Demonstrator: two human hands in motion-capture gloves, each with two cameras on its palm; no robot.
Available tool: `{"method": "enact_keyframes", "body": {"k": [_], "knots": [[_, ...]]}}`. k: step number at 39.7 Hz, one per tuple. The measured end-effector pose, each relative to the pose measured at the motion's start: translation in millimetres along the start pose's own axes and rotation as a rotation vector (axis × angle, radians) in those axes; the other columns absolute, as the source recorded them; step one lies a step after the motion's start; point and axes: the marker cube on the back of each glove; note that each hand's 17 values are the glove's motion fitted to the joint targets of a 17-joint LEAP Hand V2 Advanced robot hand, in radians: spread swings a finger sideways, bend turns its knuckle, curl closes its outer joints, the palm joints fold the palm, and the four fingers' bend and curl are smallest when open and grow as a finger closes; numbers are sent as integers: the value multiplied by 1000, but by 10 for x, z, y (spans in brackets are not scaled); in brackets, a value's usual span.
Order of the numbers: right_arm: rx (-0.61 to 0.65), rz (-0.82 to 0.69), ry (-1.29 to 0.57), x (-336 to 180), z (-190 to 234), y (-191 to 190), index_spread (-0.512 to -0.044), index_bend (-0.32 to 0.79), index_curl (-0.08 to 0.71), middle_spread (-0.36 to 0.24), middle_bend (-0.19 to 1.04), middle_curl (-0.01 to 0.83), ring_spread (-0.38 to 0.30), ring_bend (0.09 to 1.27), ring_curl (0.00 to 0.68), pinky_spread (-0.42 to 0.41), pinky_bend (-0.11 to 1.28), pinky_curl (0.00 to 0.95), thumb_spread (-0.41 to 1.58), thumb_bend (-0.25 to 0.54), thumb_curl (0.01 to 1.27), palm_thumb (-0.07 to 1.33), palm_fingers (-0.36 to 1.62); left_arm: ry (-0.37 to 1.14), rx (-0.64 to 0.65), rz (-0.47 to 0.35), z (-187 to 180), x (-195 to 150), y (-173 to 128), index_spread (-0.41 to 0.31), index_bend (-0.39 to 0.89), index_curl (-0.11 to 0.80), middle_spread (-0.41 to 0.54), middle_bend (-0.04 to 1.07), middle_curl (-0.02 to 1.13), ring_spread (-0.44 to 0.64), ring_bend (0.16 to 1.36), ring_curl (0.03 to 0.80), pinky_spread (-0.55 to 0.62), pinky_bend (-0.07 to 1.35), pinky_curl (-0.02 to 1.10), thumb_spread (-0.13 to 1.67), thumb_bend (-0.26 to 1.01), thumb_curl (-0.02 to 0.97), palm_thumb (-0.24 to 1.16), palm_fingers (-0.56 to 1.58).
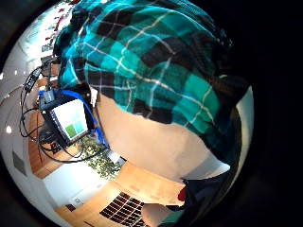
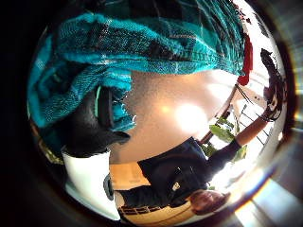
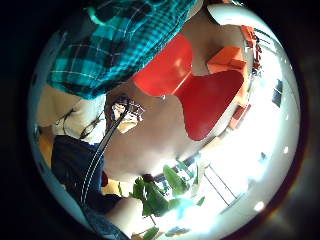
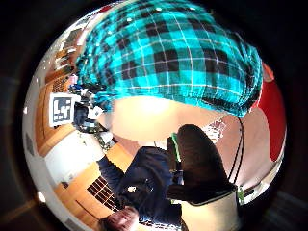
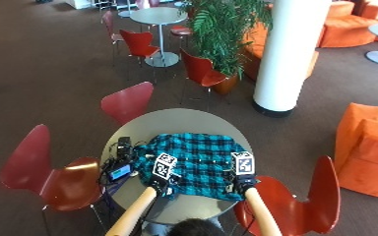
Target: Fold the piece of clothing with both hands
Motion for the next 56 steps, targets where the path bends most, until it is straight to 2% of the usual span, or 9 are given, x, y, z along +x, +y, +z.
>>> {"method": "enact_keyframes", "body": {"k": [2, 6, 20, 29, 35, 42, 45, 50, 56], "knots": [[104, -58, 36, -63, -1, 102, -345, 108, 276, -35, 206, 316, -13, 453, 337, 184, 423, 351, 1154, -5, 368, 519, 375, -15, 7, -26, -2, -18, -6, -195, 147, 306, -139, 197, 410, -149, 499, 331, -274, 650, 375, 1134, 10, 409, 585, 946], [184, -65, 86, -96, 78, 11, -340, 87, 260, -40, 184, 321, -44, 497, 355, 157, 472, 368, 1149, -6, 374, 547, 417, -19, 16, -29, -10, -21, -12, -209, 144, 315, -165, 185, 420, -181, 477, 341, -292, 621, 378, 1134, 8, 419, 622, 986], [133, -79, 98, -160, 278, -123, -319, 107, 233, -81, 212, 361, -122, 547, 381, 91, 486, 372, 1133, -15, 390, 626, 519, -43, 11, -14, -29, -8, -57, -241, 141, 337, -222, 173, 438, -242, 417, 371, -337, 563, 391, 1154, 8, 443, 746, 1080], [176, -120, 102, -237, 301, -169, -302, 125, 237, -99, 205, 380, -146, 548, 387, 53, 475, 367, 1136, 0, 412, 700, 588, -51, 22, -41, -34, -35, -56, -248, 137, 345, -234, 170, 443, -253, 398, 384, -338, 542, 401, 1167, -12, 443, 756, 1085], [279, -153, 91, -310, 287, -172, -305, 136, 253, -135, 200, 396, -180, 550, 389, -58, 489, 360, 1149, 34, 439, 809, 772, -59, 76, -51, -55, -30, -89, -250, 131, 346, -242, 169, 442, -257, 385, 390, -352, 561, 410, 1167, -11, 446, 768, 1104], [541, -73, 362, -356, 263, -216, -293, 177, 292, -204, 232, 426, -243, 560, 403, -253, 539, 368, 1101, 76, 480, 962, 1211, -61, 57, -64, -33, -12, 43, -252, 124, 346, -258, 189, 449, -279, 373, 393, -381, 612, 428, 1162, -7, 452, 790, 1153], [624, -100, 425, -385, 248, -267, -294, 173, 318, -226, 275, 451, -258, 569, 422, -293, 544, 382, 1104, 78, 483, 990, 1254, -70, 93, -30, -4, 21, 66, -251, 123, 344, -267, 204, 457, -290, 376, 396, -385, 616, 431, 1166, -9, 453, 799, 1168], [506, -132, 396, -191, 459, -281, -291, 159, 339, -244, 313, 478, -275, 595, 440, -333, 548, 386, 1157, 89, 476, 1026, 1275, -52, 184, 107, 252, 118, 4, -248, 118, 341, -280, 223, 469, -307, 395, 401, -396, 623, 436, 1168, -12, 454, 803, 1196], [543, -190, 397, -24, 386, 286, -291, 155, 354, -255, 330, 497, -280, 603, 448, -351, 562, 387, 1199, 81, 464, 1036, 1270, -72, 272, 181, 102, 313, 720, -250, 161, 360, -276, 180, 465, -315, 406, 406, -408, 645, 439, 1128, -11, 475, 819, 1203]]}}
